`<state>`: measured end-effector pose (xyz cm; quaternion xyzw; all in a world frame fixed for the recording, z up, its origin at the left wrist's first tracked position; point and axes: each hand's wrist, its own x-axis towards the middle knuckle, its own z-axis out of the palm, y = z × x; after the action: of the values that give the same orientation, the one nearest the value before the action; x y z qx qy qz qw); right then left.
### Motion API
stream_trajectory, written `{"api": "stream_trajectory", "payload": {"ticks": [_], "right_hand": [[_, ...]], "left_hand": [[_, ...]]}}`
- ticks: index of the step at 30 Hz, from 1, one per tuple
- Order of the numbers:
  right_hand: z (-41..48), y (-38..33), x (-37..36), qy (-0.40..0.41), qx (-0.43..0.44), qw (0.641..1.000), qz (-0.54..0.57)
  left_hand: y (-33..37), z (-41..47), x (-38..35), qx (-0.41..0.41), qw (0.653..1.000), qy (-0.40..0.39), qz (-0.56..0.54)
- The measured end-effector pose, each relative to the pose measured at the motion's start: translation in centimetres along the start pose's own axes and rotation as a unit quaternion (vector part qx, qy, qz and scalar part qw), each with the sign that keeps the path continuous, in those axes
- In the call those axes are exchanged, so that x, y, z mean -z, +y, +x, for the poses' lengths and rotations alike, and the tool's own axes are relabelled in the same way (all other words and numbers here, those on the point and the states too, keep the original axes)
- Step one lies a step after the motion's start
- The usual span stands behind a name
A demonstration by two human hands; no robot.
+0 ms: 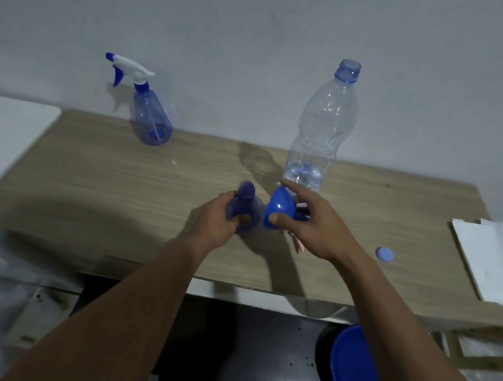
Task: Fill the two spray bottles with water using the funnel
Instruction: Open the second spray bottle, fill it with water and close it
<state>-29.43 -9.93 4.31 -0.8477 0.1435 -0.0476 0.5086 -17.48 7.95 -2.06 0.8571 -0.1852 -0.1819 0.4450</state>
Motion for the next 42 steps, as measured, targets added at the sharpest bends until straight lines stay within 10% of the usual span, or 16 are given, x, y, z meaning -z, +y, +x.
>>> {"api": "stream_trajectory", "payload": {"ticks": [10, 42], "right_hand": [[4.0, -4.1, -2.9, 0.100, 0.057, 0.976, 0.185], [3.7, -0.5, -6.1, 0.128, 0.044, 0.989, 0.068]], "left_hand": [[0.1, 0.2, 0.3, -0.008, 1.000, 0.001, 0.000], [0.8, -0.6, 0.4, 0.001, 1.000, -0.013, -0.002]]}}
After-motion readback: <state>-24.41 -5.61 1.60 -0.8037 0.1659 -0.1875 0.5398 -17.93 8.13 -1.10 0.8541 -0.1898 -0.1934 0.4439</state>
